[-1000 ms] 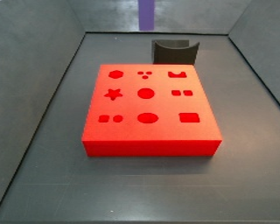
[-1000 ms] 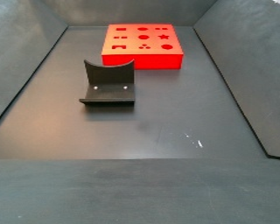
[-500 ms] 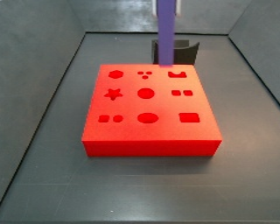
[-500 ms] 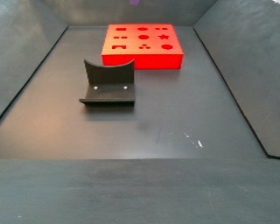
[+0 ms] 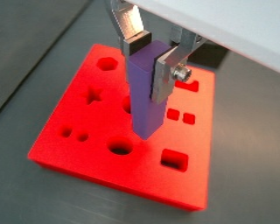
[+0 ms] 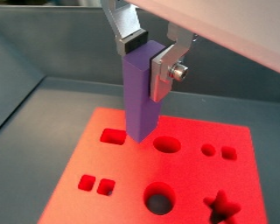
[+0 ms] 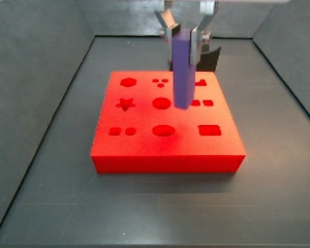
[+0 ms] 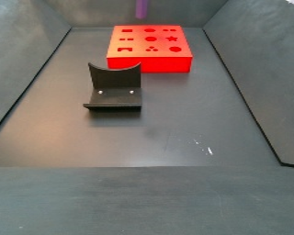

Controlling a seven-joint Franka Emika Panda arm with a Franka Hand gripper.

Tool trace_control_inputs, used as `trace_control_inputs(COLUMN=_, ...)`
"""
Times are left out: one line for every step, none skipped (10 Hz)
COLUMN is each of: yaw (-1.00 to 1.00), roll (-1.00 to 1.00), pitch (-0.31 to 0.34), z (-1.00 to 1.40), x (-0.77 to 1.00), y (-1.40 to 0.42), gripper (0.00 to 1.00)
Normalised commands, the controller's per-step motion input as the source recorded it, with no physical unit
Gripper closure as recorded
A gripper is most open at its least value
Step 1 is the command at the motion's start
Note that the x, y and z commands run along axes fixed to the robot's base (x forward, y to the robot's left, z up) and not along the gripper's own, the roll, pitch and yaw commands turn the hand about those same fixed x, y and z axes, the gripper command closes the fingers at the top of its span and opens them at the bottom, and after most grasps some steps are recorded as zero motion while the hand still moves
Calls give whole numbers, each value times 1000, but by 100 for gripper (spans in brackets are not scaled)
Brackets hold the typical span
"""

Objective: Insert the rectangle object.

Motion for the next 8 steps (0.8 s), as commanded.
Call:
trace_control_inputs(yaw=-617, roll=79, pitch=73, z=0, x=294, y=-97, gripper=100)
trace_control_inputs(yaw=-494, roll=37, pitch=4, z=0, x=551, y=-140, gripper=100)
trace_control_inputs(yaw=-623, roll=0, pitch=0, z=9, x=471, y=-120, gripper=100)
trace_control_inputs(yaw=-709, roll=0, pitch=0, z=0, x=386, y=-103, gripper=100)
trace_control_inputs(yaw=-923, roll=140, pitch=3, z=-291, x=0, y=0, gripper=100)
trace_control_inputs(yaw=-940, roll=170, pitch=71, z=-200, x=-29, y=0, gripper=100)
trace_control_inputs(yaw=-900, roll=161, pitch=161, z=-154, x=-100, y=0, gripper=100)
trace_control_inputs(yaw=-894, roll=143, pitch=184, z=-103, x=-114, y=0, gripper=100)
